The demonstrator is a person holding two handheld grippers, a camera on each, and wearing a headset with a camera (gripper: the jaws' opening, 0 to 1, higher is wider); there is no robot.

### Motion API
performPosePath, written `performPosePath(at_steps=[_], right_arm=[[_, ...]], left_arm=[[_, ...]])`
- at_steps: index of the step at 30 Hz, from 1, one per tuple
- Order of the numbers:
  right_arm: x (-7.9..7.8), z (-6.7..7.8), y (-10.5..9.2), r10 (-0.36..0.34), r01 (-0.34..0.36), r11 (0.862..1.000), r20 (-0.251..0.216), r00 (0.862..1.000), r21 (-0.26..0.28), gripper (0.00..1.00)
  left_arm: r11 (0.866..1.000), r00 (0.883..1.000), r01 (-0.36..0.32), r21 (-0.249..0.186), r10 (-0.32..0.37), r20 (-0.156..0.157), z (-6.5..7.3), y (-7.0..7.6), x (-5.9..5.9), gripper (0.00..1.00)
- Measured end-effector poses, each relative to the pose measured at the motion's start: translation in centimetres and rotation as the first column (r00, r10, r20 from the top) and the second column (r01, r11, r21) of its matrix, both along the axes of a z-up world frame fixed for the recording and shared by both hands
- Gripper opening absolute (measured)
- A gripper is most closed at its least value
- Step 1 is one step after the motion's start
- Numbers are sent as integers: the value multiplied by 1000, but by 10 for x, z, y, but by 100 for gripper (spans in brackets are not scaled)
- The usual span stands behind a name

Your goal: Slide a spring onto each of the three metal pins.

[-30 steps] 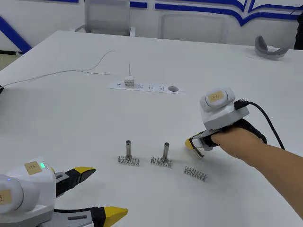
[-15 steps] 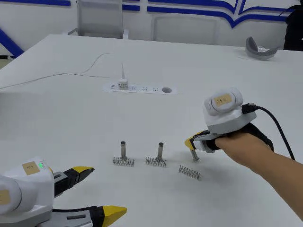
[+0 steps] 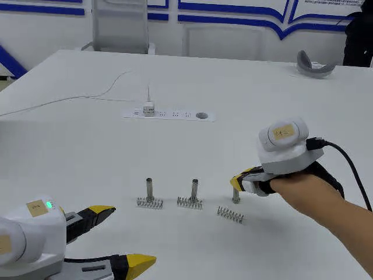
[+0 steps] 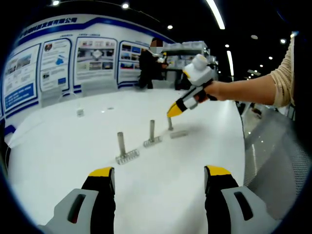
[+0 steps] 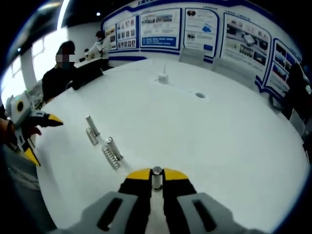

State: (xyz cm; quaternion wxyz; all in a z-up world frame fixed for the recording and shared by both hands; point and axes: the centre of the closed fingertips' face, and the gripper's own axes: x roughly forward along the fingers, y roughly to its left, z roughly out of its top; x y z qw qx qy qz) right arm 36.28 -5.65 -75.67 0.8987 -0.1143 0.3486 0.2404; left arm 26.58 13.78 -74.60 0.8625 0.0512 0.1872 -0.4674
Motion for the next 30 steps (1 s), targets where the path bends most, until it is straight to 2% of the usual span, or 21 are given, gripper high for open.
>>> performPosePath(at_steps=[7,21,30], right_arm=[[-7,1,-2,5,-5,1000,14,1000,8,9],[-10,1,-1,28,-28,1000,29,999,9,12],[-13,8,-1,34,-35,999,56,998,21,16]], left_arm=[[1000,1000,0,4,0,7,3,0,-1,76],[1000,1000,10,6,-10,16,7,-5,-6,76],[1000,1000,12,4,-12,23,9,-5,-5,76]])
